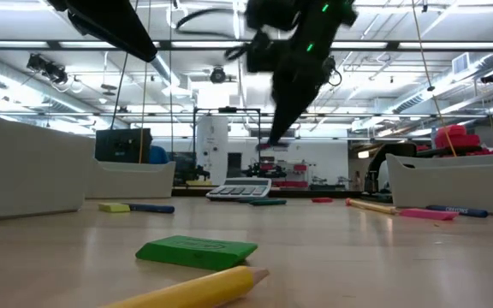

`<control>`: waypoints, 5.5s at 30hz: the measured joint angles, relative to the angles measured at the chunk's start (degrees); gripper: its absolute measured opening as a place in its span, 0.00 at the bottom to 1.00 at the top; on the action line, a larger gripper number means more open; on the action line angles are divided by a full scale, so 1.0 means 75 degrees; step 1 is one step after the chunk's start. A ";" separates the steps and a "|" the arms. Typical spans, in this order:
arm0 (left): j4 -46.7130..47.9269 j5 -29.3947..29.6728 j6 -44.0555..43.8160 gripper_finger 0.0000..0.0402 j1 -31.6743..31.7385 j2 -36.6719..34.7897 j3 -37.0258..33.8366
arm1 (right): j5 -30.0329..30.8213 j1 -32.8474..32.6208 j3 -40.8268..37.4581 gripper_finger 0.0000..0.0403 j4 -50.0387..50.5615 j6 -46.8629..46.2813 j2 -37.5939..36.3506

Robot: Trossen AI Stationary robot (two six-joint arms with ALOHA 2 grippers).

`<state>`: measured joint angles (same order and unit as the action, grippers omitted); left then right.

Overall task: Sort crayons/erasers/pens/pencils in bins
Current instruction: Put the blue eraser into the top left gray bin, then put the pink eraser into the top left gray bin, then put the blue eraser into the top left gray bin

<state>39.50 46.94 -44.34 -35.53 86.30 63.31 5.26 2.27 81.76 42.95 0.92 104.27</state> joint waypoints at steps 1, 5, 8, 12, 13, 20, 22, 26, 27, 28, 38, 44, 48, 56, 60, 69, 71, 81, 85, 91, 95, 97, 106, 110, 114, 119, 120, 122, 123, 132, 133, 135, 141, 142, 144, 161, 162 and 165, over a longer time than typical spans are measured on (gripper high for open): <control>-0.0022 0.0000 -0.0003 0.27 0.0000 0.0000 0.0000 | 0.0090 -0.0011 0.0003 0.13 0.0362 -0.0105 -0.0297; -0.0043 0.0003 -0.0003 0.27 -0.0014 0.0003 0.0000 | 0.0369 -0.0018 0.0025 0.12 0.1843 -0.0693 -0.1371; -0.0035 0.0000 -0.0003 0.27 -0.0014 0.0003 0.0000 | 0.0771 -0.0018 0.0012 0.11 0.2469 -0.1199 -0.2112; -0.0042 0.0000 -0.0003 0.27 -0.0040 0.0003 0.0000 | 0.1060 -0.0007 -0.0377 0.10 0.2655 -0.1631 -0.2952; -0.0041 0.0000 -0.0003 0.27 -0.0046 0.0003 0.0000 | 0.1088 0.0010 -0.0518 0.10 0.2628 -0.1714 -0.3135; -0.0039 0.0139 0.0007 0.27 -0.0038 0.0003 0.0000 | 0.1184 0.0099 -0.2118 0.10 0.0822 -0.1608 -0.3799; -0.0040 0.0221 0.0069 0.27 -0.0035 0.0003 0.0000 | 0.0826 0.0100 -0.2581 0.12 0.0231 -0.1442 -0.3653; -0.0037 0.0581 0.0216 0.27 -0.0035 0.0003 0.0000 | 0.0289 0.0099 -0.3214 0.19 -0.0394 -0.1379 -0.3108; -0.0041 0.0726 0.0247 0.27 -0.0017 0.0003 0.0000 | 0.0285 0.0095 -0.3275 0.21 -0.0440 -0.1379 -0.2979; -0.0045 0.0825 0.0334 0.27 0.0008 0.0003 0.0000 | 0.0280 0.0083 -0.3320 0.24 -0.0482 -0.1380 -0.2870; -0.0045 0.0918 0.0798 0.27 0.0687 0.0003 0.0000 | -0.1540 -0.0562 -0.3427 0.35 0.0253 -0.3355 -0.2341; -0.0118 0.0897 0.0870 0.27 0.0975 0.0196 0.0000 | -0.1714 -0.1351 -0.3430 0.33 0.0646 -0.4675 -0.2005; -0.0322 0.0656 0.0900 0.27 0.1101 0.0541 0.0000 | -0.1708 -0.1607 -0.3430 0.33 0.0403 -0.5319 -0.1499; -0.0705 0.0101 0.1586 0.27 0.1268 0.0862 0.0000 | -0.1724 -0.1691 -0.3430 0.35 0.0158 -0.5722 -0.0650; -0.0762 0.0077 0.1609 0.27 0.1265 0.0860 0.0000 | -0.1671 -0.1707 -0.3413 0.34 -0.0204 -0.5731 -0.0517; -0.0800 0.0070 0.1559 0.27 0.1137 0.0860 0.0000 | -0.1058 -0.1855 -0.3418 0.27 -0.0329 -0.5770 -0.0496; -0.0818 0.0070 0.1553 0.27 0.1096 0.0860 0.0000 | -0.0960 -0.1899 -0.3425 0.24 -0.0307 -0.5715 -0.0513; -0.0940 0.0065 0.1939 0.27 0.1164 0.0854 0.0000 | -0.0901 -0.2090 -0.3236 0.06 -0.0009 -0.5058 -0.1319; -0.1121 0.0082 0.2482 0.27 0.1360 0.0851 0.0000 | -0.0682 -0.2073 -0.2809 0.06 0.1117 -0.4952 -0.2242; -0.1686 0.0073 0.3410 0.27 0.1808 0.0851 0.0000 | 0.1049 -0.1819 -0.2168 0.05 0.3603 -0.5457 -0.3608; -0.2068 -0.0209 0.4033 0.26 0.2066 0.0851 0.0000 | 0.1018 -0.1276 -0.2512 0.05 0.4080 -0.5585 -0.4234; -0.2356 -0.0578 0.4314 0.25 0.2190 0.0851 0.0000 | 0.0683 -0.1089 -0.2851 0.05 0.4096 -0.5611 -0.4428; -0.3496 -0.4044 0.5285 0.18 0.2809 0.1487 0.0003 | 0.0614 -0.0715 -0.4232 0.22 0.4082 -0.5760 -0.4704; -0.3473 -0.4232 0.5444 0.15 0.2925 0.1815 0.0003 | 0.0891 -0.0717 -0.4348 0.35 0.4050 -0.5725 -0.4698; -0.3488 -0.4226 0.5490 0.13 0.3072 0.1984 0.0000 | 0.1235 -0.0717 -0.4182 0.44 0.4021 -0.5696 -0.4698; -0.3452 -0.4226 0.5608 0.11 0.3274 0.1996 0.0000 | 0.1375 -0.0715 -0.4086 0.49 0.3909 -0.5466 -0.4698; -0.3451 -0.4229 0.5613 0.11 0.3306 0.1996 0.0000 | 0.1376 -0.0715 -0.4086 0.49 0.3915 -0.5439 -0.4698; -0.3466 -0.4228 0.5730 0.10 0.3370 0.1996 0.0000 | 0.1366 -0.0715 -0.4086 0.50 0.3906 -0.5437 -0.4698; -0.3464 -0.4229 0.5798 0.10 0.3396 0.1996 0.0000 | 0.1362 -0.0715 -0.4086 0.50 0.3909 -0.5437 -0.4698; -0.3551 -0.4228 0.6271 0.09 0.3979 0.1996 0.0000 | 0.1693 -0.0542 -0.4086 0.50 0.3255 -0.4493 -0.4698; -0.3563 -0.4229 0.6270 0.09 0.4076 0.1996 0.0000 | 0.1714 -0.0474 -0.4086 0.50 0.2947 -0.4239 -0.4698; -0.3658 -0.4229 0.6270 0.08 0.4253 0.1996 0.0000 | 0.1709 -0.0329 -0.4086 0.50 0.2108 -0.3710 -0.4698; -0.4203 -0.5039 0.6467 0.04 0.4737 0.1996 0.0000 | 0.1461 0.0281 -0.4086 0.50 0.0018 -0.1640 -0.4422; -0.4313 -0.5310 0.6468 0.04 0.4817 0.1996 0.0000 | 0.1393 0.0439 -0.4086 0.50 -0.0144 -0.1361 -0.4312; -0.4543 -0.5892 0.6574 0.03 0.4952 0.2006 0.0000 | 0.1093 0.0762 -0.4086 0.50 -0.0408 -0.0937 -0.4041; -0.5023 -0.7836 0.6827 0.02 0.5713 0.2760 -0.0018 | 0.0001 0.0965 -0.2498 0.50 -0.1370 0.1456 -0.1401; -0.5197 -0.7841 0.6791 0.02 0.5701 0.2757 -0.0108 | -0.0003 0.0907 -0.2495 0.50 -0.1516 0.1634 -0.1287; -0.5858 -0.7856 0.6532 0.05 0.5685 0.2743 -0.0654 | -0.0004 0.0808 -0.2483 0.50 -0.1693 0.1957 -0.0947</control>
<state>-4.44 -11.98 4.65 7.11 106.87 58.40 5.23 8.33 63.13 30.25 15.60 97.17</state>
